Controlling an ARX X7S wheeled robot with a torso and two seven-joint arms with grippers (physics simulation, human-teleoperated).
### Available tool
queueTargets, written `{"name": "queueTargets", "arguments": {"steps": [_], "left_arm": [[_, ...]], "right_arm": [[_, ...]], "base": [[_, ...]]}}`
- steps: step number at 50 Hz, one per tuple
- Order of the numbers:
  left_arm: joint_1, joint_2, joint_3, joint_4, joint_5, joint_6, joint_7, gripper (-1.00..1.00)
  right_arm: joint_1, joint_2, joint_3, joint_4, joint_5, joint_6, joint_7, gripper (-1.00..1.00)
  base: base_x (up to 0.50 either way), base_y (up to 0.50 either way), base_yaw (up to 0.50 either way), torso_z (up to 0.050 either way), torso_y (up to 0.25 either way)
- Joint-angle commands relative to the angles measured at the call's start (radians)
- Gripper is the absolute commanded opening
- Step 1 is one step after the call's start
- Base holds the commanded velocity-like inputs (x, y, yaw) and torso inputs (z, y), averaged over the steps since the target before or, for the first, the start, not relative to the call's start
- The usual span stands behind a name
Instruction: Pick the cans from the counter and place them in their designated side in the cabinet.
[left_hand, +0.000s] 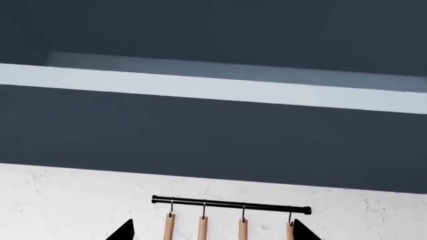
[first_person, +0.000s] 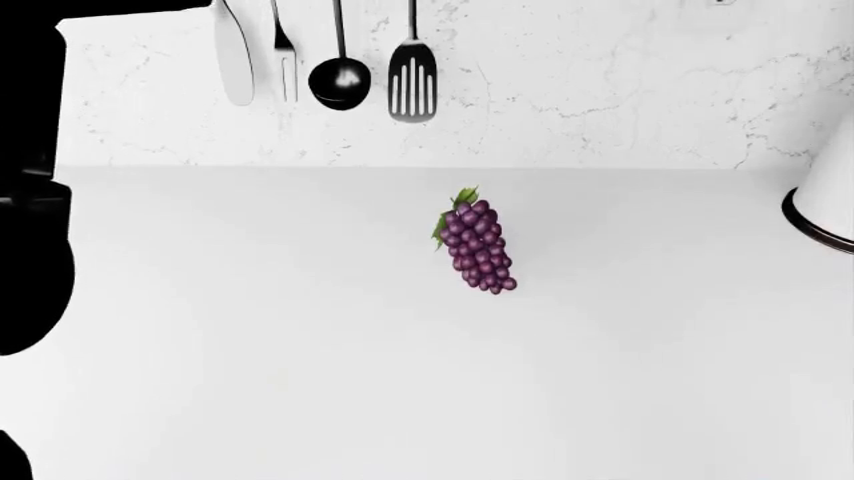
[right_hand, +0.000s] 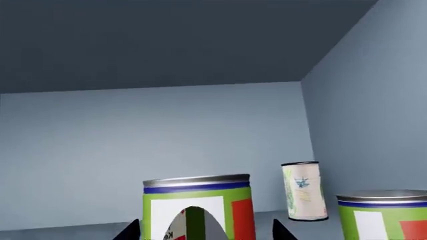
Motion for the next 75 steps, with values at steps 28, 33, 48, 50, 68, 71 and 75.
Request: {"name": "queueTargets", "arguments": {"steps": [28,33,48,50,68,71,75], "left_arm": [[0.022,-0.012,-0.006,0.029,-0.015,0.02,0.0,1.0],[0.025,-0.012,-0.006,0.032,-0.018,0.021,-0.002,1.0],[0.024,-0.035,-0.11,0.147,-0.173,0.01,-0.092,1.0],[0.042,-0.061,-0.166,0.208,-0.257,0.012,-0.142,1.0],[0.445,-0.54,0.186,0.373,-0.104,0.748,-0.284,1.0],[0.545,-0.591,0.251,0.372,0.031,0.857,-0.292,1.0],[0.629,-0.615,0.261,0.367,0.121,0.94,-0.287,1.0]], "right_arm": [[-0.078,0.009,-0.074,-0.184,0.501,0.32,0.291,1.0],[-0.065,0.007,-0.067,-0.207,0.52,0.31,0.303,1.0],[0.266,0.14,-0.325,-0.557,0.682,-0.071,0.387,1.0],[0.281,0.178,-0.321,-0.609,0.681,-0.097,0.389,1.0],[0.281,0.409,-0.353,-0.953,0.582,-0.257,0.389,1.0],[0.28,0.431,-0.455,-0.991,0.482,-0.342,0.389,1.0],[-0.027,0.445,-0.285,-0.991,0.322,-0.24,0.389,1.0]], "base": [[0.0,0.0,0.0,-0.005,0.0],[0.0,0.0,0.0,-0.004,0.0],[0.0,0.0,0.0,-0.002,0.0],[0.0,0.0,0.0,0.0,0.0],[0.0,0.0,0.0,0.0,0.0],[0.0,0.0,0.0,0.0,0.0],[0.0,0.0,0.0,0.0,0.0]]}}
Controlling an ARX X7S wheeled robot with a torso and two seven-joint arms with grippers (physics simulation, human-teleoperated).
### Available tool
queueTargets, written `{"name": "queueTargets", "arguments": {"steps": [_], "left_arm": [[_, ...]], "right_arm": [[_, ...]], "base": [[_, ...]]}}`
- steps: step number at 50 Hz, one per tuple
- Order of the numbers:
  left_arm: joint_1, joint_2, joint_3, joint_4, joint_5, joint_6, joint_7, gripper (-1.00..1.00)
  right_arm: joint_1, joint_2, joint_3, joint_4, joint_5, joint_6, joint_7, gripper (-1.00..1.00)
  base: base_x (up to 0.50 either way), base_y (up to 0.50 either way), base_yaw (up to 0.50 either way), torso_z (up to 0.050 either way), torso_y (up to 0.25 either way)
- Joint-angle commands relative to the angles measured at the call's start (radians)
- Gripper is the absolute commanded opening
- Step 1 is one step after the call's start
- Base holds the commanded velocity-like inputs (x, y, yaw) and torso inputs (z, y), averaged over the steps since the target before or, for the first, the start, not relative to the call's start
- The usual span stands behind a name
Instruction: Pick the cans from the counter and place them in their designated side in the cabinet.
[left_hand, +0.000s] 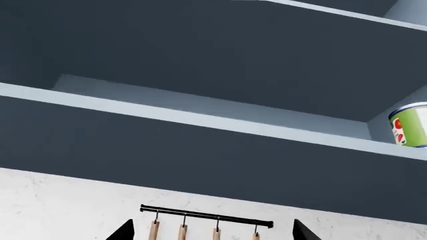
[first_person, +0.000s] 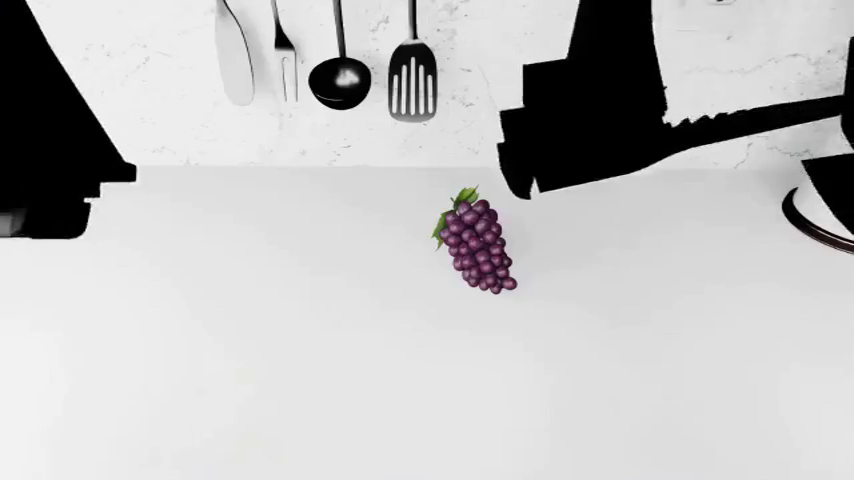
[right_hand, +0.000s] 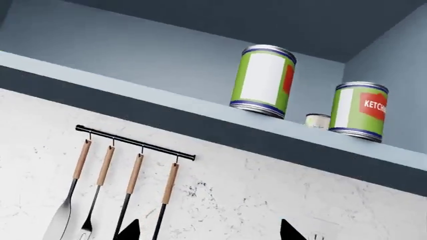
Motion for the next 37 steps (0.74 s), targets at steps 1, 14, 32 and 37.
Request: {"name": "queueTargets", "arguments": {"steps": [1,14,32,37], "left_arm": [[0.26,-0.192,0.176,0.028,0.257,0.366,-0.026,1.0],[0.267,-0.254,0.269,0.031,0.318,0.488,-0.049,1.0],[0.057,-0.377,0.559,0.034,0.406,0.66,-0.164,1.0],[-0.014,-0.412,0.64,0.034,0.431,0.716,-0.21,1.0]], "right_arm": [[-0.424,0.079,0.22,-0.141,-0.234,0.076,0.004,1.0],[-1.279,-0.372,1.667,-0.141,0.183,1.078,0.004,1.0],[-1.296,-0.391,1.741,-0.141,0.235,1.093,0.004,1.0],[-1.309,-0.383,1.799,-0.141,0.25,1.089,0.004,1.0]], "base": [[0.0,0.0,0.0,0.0,0.0],[0.0,0.0,0.0,0.0,0.0],[0.0,0.0,0.0,0.0,0.0],[0.0,0.0,0.0,0.0,0.0]]}}
